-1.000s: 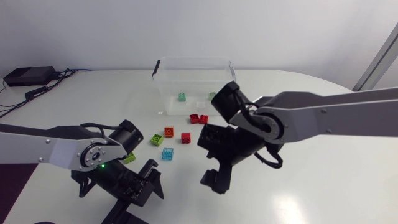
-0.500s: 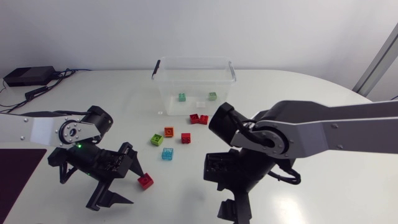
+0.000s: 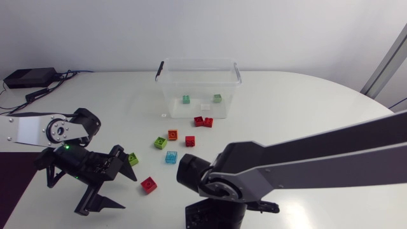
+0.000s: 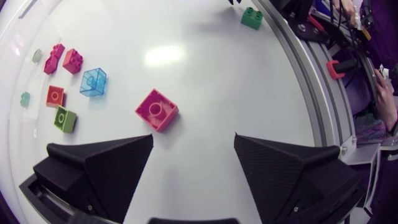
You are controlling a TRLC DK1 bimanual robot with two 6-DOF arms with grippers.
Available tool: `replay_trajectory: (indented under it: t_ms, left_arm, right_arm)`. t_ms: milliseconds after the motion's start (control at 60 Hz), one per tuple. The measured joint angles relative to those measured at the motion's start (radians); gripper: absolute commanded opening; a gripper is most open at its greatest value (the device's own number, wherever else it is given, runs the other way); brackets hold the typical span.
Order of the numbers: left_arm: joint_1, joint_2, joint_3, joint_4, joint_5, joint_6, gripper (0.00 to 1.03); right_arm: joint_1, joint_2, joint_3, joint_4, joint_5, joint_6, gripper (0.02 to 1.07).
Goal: Place the duplo bricks in the container
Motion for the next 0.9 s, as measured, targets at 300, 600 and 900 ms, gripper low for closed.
replay_trajectory:
  t_ms: [300, 600, 900]
  left_arm:
    - [0.079, -0.027, -0.011, -0.06, 0.005, 0.072, 0.91]
    - [0.055, -0.088, -0.051, -0.099, 0.034, 0.096, 0.91]
    - [-0.264, -0.086, -0.114, 0.059, 0.056, -0.093, 0.91]
  right_arm:
    - [0.064, 0.137, 0.23, -0.059, -0.098, 0.019, 0.19]
    - [0.026, 0.103, 0.306, 0.018, -0.095, 0.089, 0.42]
    - [-0.031, -0.178, 0.116, 0.019, -0.064, 0.139, 0.57]
